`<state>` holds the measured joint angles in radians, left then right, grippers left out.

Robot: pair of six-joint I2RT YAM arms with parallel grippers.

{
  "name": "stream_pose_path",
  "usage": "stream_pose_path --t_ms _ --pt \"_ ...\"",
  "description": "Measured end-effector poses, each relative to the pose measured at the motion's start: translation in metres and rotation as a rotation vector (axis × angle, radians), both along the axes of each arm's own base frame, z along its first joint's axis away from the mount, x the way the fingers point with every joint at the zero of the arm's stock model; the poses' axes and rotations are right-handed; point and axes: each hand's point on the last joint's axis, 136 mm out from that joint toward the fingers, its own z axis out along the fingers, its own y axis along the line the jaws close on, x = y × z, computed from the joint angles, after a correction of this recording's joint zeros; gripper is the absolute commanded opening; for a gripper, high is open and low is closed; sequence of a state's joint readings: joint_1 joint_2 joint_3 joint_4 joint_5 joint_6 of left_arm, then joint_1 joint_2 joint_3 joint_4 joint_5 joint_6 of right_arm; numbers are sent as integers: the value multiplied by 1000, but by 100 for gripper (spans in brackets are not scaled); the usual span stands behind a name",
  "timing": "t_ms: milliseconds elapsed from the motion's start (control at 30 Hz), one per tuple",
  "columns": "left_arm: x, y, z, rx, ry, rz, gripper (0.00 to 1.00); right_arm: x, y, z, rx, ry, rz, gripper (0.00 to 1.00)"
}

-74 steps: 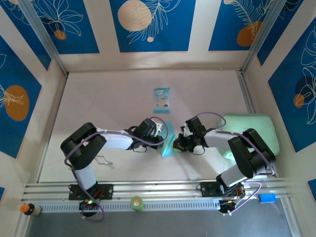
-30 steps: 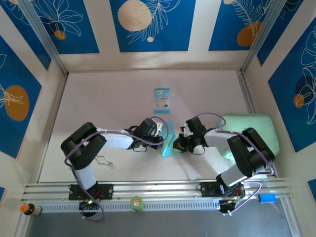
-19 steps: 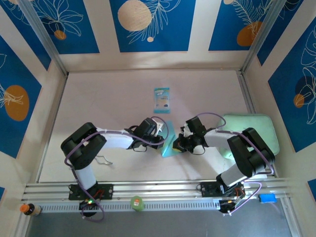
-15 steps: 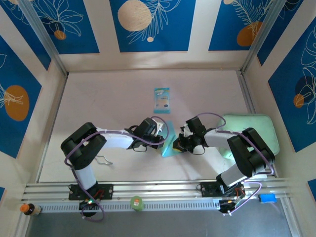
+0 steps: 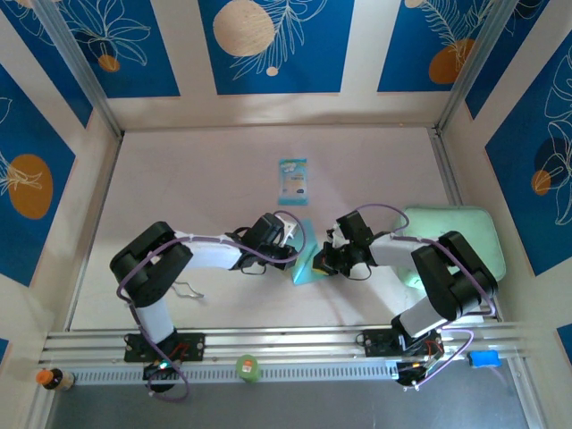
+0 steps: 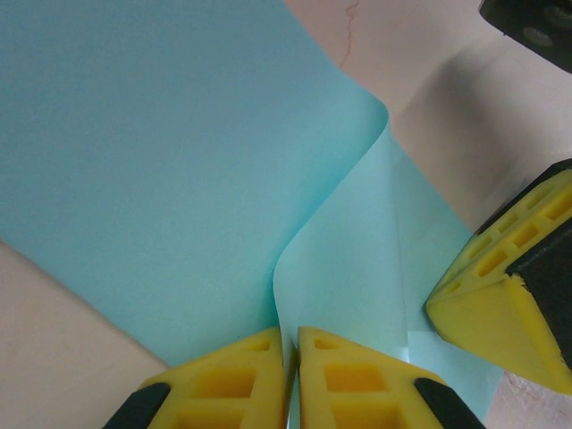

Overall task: Fold a paper plane with a square sheet of paper (pick it up from the middle)
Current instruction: Fold the triangle a second time at the center of the table.

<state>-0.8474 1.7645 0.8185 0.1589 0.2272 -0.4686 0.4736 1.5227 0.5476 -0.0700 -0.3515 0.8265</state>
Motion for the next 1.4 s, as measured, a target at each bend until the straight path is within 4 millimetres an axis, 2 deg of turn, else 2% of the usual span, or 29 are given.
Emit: stream_pose_path --t_ms 833,1400 --pt "3 -3 4 -4 -13 -3 12 1 -1 0 -1 0 -3 1" --pt "3 1 -4 20 -3 4 11 1 -1 0 0 0 -4 2"
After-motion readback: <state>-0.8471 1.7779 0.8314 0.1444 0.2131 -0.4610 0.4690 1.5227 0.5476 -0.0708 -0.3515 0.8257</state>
